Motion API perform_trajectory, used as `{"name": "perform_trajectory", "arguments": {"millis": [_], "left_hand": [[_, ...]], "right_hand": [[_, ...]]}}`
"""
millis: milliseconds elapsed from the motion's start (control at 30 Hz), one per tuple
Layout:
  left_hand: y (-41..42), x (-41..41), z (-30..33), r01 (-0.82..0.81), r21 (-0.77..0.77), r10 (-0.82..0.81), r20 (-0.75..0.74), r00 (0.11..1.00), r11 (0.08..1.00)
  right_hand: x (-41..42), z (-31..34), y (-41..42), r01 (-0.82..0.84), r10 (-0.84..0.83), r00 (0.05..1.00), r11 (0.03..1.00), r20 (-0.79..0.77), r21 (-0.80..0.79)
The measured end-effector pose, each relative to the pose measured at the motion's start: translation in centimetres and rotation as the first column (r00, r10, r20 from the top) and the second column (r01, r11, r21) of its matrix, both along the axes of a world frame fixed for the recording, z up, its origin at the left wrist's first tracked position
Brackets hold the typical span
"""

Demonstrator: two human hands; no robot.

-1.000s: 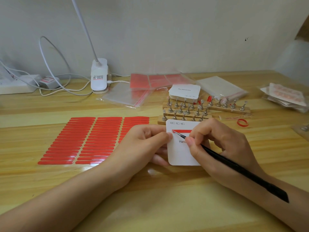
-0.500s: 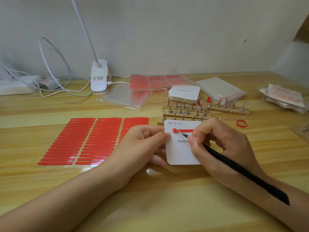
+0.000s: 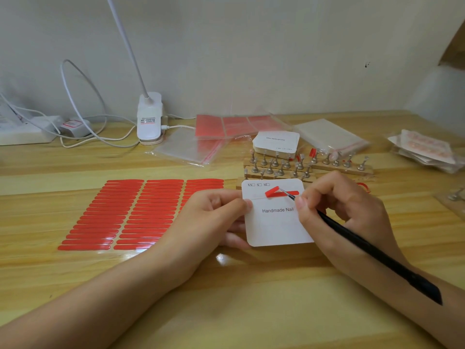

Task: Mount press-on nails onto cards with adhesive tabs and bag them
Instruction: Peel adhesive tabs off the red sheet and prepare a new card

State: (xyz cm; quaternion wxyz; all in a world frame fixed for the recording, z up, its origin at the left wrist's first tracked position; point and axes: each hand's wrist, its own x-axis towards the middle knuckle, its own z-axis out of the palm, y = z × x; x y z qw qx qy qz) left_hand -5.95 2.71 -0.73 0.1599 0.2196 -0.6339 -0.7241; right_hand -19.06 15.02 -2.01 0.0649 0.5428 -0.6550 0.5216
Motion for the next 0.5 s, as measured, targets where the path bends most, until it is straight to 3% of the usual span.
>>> {"name": "perform_trajectory", "arguments": {"millis": [500], "left_hand": [[-0.2, 0.0, -0.2, -0.035, -0.007, 0.035, 0.013, 0.999, 0.999]], "right_hand": [[-1.5, 0.3, 0.3, 0.046, -0.034, 0.988, 0.996, 0.151, -0.082]]}}
